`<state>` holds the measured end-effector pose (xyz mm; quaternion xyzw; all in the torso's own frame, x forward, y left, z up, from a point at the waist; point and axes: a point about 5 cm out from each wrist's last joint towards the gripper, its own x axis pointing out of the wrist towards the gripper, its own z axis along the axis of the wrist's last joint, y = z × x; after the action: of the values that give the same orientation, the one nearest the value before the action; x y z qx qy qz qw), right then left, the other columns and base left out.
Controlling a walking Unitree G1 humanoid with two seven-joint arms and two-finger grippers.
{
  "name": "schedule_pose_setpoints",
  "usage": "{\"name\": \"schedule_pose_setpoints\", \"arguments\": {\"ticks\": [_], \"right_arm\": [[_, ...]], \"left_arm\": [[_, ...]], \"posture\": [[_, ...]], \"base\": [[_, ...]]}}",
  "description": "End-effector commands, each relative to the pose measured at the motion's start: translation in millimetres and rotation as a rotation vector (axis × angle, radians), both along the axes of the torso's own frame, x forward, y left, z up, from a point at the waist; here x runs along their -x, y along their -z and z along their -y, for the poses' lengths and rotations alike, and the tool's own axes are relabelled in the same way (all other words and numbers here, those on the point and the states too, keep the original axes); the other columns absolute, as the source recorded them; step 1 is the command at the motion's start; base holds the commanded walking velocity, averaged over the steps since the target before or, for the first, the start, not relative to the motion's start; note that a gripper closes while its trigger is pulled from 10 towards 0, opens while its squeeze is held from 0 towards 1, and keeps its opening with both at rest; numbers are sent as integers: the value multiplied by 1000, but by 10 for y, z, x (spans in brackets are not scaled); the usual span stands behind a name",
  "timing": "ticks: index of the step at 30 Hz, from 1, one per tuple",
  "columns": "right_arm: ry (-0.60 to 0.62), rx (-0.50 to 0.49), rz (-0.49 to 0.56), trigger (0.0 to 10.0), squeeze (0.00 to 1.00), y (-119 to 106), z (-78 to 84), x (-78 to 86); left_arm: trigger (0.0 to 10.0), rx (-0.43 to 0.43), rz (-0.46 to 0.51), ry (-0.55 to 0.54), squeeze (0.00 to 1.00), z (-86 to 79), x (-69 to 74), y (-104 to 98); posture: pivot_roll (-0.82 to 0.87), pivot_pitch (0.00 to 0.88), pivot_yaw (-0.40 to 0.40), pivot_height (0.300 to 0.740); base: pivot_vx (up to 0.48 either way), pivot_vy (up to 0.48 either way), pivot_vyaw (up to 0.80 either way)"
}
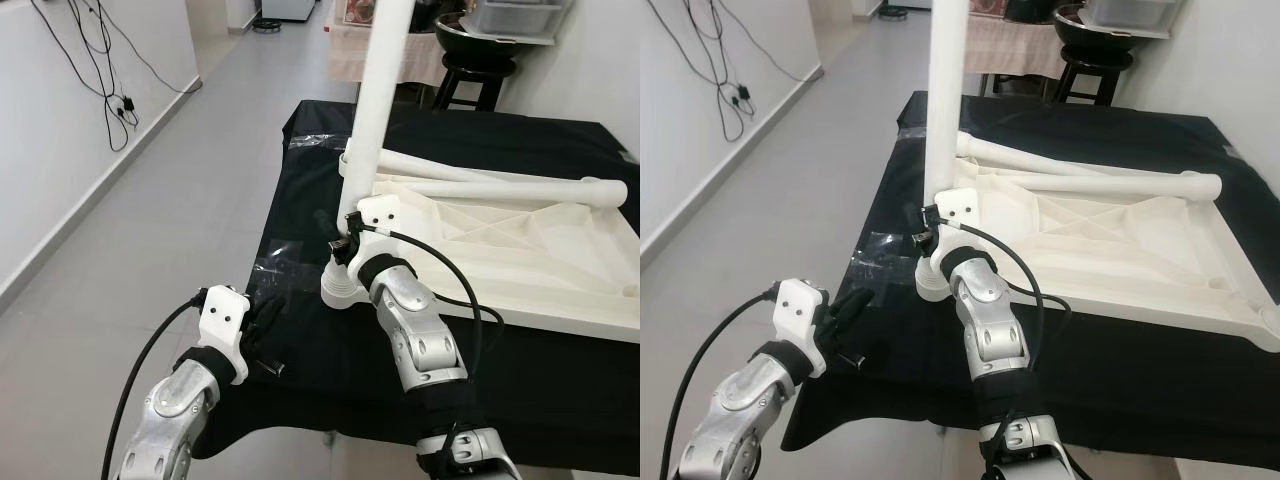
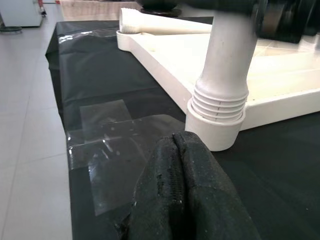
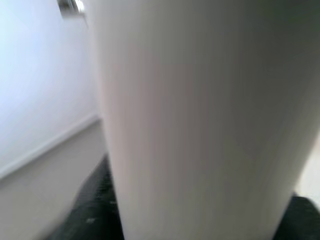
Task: Building children table
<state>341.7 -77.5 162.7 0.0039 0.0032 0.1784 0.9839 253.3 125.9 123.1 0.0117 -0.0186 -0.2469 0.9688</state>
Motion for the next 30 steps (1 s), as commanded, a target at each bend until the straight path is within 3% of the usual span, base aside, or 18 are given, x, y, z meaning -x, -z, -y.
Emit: {"name": "schedule_pose_setpoints", "arguments": {"ticks": [1,2,4,5,6,7,8,13,14,19,20,21,25,30], "right_arm": [[-103,-51,-113,10000,1000,166,-67,59],[-103,-51,-113,10000,1000,166,-67,59],[-304,-116,-50,10000,1000,1,-89,41],[-304,-116,-50,10000,1000,1,-89,41],[-408,-106,-12,10000,824,-82,-42,12],[-519,-43,30,10000,0,-149,22,-9],[-593,4,52,10000,0,-183,67,-25],[-652,28,47,10000,0,-210,124,-57],[-764,35,26,10000,0,-264,225,-150],[-800,30,17,10000,0,-282,254,-173],[-839,22,-2,1294,0,-292,272,-196],[-875,6,-17,0,0,-302,288,-209],[-914,-20,-39,0,0,-316,340,-239],[-861,-23,-45,0,0,-263,439,-275]], "left_arm": [[10000,-7,-11,-8,0,11,17,44],[10000,-7,-11,-8,0,11,17,44],[10000,-5,-13,-1,0,21,14,49],[10000,-5,-13,-1,0,21,14,49],[10000,-4,-15,2,0,28,12,53],[10000,-3,-15,4,0,36,11,56],[10000,-3,-15,5,0,42,11,58],[10000,-3,-13,4,0,43,11,58],[10000,-5,-11,-6,0,42,5,60],[10000,-6,-10,-10,0,41,3,61],[10000,-9,-8,-14,0,41,0,62],[10000,-12,-6,-17,0,42,0,64],[10000,-16,-4,-21,0,44,2,65],[10000,-15,-3,-23,0,45,6,61]], "posture": [[104,77,-65,740],[104,77,-65,740],[102,72,-66,740],[102,72,-66,740],[105,68,-69,740],[112,64,-75,740],[112,64,-75,740],[112,64,-75,740],[127,58,-86,740],[127,58,-86,740],[136,55,-91,740],[140,55,-93,740],[140,55,-93,740],[140,59,-90,740]], "base": [[0,0,0],[0,0,0],[0,0,0],[0,0,0],[0,0,0],[0,0,0],[0,0,0],[0,0,0],[0,0,0],[0,0,0],[0,0,0],[0,0,0],[0,0,0],[0,0,0]]}}
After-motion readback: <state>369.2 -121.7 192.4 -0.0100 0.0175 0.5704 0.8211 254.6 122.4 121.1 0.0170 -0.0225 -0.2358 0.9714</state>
